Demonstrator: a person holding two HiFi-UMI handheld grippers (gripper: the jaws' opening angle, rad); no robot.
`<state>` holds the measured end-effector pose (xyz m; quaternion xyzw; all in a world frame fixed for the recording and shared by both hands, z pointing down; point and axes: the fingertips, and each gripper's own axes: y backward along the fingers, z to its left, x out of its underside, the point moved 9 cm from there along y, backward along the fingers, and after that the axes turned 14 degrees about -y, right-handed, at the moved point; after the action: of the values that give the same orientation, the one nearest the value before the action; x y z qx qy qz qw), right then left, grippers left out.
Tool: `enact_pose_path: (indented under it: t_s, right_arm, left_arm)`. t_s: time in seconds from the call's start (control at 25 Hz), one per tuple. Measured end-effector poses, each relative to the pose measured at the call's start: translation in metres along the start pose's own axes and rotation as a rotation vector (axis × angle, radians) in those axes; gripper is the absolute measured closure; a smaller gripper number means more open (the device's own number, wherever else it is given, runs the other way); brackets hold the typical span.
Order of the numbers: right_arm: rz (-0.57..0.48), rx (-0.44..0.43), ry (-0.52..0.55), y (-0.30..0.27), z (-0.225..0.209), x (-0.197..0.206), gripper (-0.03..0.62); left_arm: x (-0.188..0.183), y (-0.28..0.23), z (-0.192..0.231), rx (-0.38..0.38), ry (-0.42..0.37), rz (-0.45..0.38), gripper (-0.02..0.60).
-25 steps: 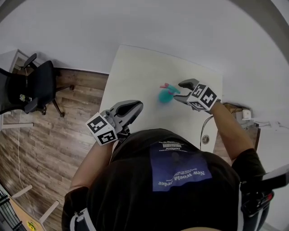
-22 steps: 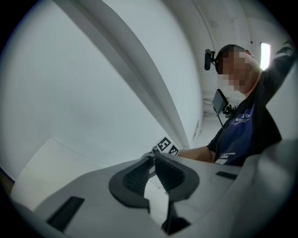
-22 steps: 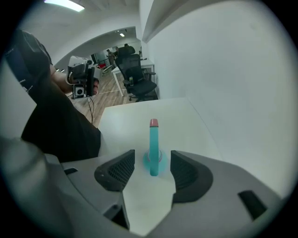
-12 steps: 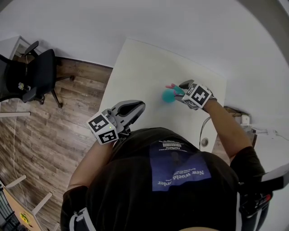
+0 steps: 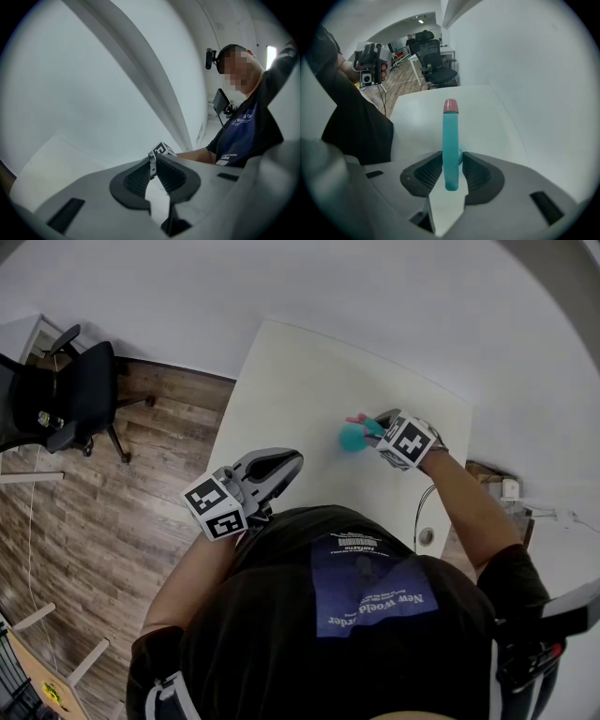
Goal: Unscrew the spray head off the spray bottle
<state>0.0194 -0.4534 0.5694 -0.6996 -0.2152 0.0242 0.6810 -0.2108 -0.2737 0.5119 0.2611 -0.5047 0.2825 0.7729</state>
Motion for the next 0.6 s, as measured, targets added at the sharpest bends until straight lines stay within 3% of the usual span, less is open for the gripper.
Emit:
enact_pose_path:
  t_s: [0.6]
  right_arm:
    - [0.009,-0.021,-0.006,0.0003,0.0028,0.0019,0.464]
  left_arm:
    - [0.0017,-0.001,-0.0036,0.006,0.001,0.001,0.537]
